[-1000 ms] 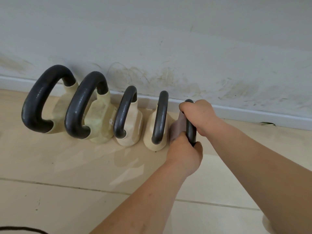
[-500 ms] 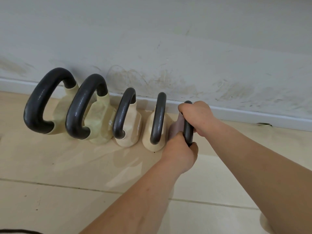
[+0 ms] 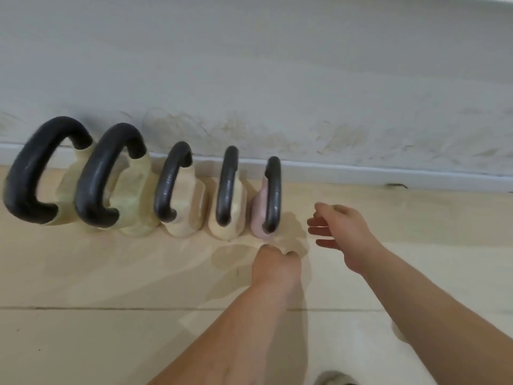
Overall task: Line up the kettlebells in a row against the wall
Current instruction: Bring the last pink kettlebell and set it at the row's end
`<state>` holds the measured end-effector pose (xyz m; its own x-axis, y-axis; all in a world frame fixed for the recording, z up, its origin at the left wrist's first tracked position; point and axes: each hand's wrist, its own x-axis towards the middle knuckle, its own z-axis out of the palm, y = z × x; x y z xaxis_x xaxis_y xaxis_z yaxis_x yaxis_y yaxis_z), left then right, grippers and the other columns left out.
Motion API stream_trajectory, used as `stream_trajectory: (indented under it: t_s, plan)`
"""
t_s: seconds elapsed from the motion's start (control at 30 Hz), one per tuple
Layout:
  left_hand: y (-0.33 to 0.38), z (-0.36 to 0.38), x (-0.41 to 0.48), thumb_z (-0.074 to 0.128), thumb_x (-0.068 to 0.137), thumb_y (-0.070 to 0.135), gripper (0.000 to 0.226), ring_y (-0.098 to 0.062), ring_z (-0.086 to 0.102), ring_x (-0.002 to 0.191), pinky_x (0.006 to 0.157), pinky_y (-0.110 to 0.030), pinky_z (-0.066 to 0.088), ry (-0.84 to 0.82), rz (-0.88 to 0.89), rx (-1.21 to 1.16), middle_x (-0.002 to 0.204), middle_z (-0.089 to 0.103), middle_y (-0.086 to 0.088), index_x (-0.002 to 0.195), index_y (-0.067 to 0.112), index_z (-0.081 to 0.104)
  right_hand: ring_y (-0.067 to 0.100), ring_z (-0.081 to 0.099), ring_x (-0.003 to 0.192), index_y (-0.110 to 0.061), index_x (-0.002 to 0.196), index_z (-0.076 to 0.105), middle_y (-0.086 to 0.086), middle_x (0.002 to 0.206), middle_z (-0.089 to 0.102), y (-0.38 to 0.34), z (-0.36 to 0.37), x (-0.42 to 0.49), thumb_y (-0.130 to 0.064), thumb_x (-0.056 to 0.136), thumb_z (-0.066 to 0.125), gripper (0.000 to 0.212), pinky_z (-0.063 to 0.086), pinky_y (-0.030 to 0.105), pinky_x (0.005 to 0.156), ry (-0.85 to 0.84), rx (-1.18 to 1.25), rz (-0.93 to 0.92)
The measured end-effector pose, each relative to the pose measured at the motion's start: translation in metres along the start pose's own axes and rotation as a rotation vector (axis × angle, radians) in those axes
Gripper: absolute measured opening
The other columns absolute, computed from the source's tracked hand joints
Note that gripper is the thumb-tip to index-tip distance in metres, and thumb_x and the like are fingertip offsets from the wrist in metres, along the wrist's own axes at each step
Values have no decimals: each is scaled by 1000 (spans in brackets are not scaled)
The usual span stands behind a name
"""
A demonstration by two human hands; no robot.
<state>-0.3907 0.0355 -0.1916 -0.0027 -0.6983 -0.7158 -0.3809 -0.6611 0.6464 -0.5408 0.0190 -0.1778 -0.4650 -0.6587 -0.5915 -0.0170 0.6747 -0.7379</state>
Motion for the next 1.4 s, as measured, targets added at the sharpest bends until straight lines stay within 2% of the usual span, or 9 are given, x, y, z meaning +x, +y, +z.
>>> stream_trajectory:
  t_s: [0.1,0.27,0.4,0.53,0.7,0.83,1.03,1.3,1.4]
  plan:
    - [-1,35,-29,53,75,16,12,-26,50,56,61,-30,41,-187,109,125,59,57,-5,63,15,56,32,78,101,-3,100,69,16,107,81,43,-44,-21,-29,97,65,26,61,54,94,99,12,35]
    - [-6,105,-74,60,80,30,14,-19,64,82,79,-33,55,-445,248,295,96,69,8,87,19,64,27,70,94,-13,91,66,4,93,75,115,-137,-58,-31,95,61,19,56,44,85,507,-157,-45]
    - [-12,143,-94,59,92,28,14,-18,68,94,86,-37,59,-503,369,461,100,70,7,102,26,69,34,49,134,-13,137,59,10,141,58,172,-211,-63,-37,96,58,48,46,46,102,725,-424,148]
    - [-17,164,-107,59,93,28,13,-18,66,96,88,-37,56,-536,464,592,100,69,10,103,24,67,43,61,116,-4,137,51,21,133,59,221,-238,-56,-33,95,56,51,57,50,93,570,-240,499]
    - [-25,166,-109,60,95,27,11,-20,67,97,88,-37,55,-541,472,643,97,70,9,102,21,68,35,65,80,-1,115,59,21,112,68,226,-249,-53,-22,90,64,33,54,39,63,556,-227,499]
    - [-32,163,-110,57,96,24,15,-19,67,90,80,-36,55,-555,516,697,92,71,5,105,20,68,34,65,78,3,99,62,14,89,65,220,-256,-71,-22,90,69,28,59,41,75,539,39,528]
    - [-47,170,-127,69,89,44,58,-7,60,77,68,-23,46,-849,306,598,90,58,8,142,48,46,24,54,76,-6,100,63,9,89,53,170,-234,-96,-20,95,65,15,54,35,62,462,375,350]
    - [-24,166,-115,71,89,37,25,-15,57,72,67,-29,48,-603,198,349,84,60,4,109,24,63,26,63,82,13,107,66,12,89,60,94,-174,-92,-16,88,70,35,61,53,91,320,281,135]
    - [-35,161,-115,64,95,37,14,-12,51,60,57,-26,43,-520,168,346,71,55,4,87,26,59,24,64,74,11,92,64,10,80,63,90,-143,-95,-14,86,75,28,63,48,77,291,236,87]
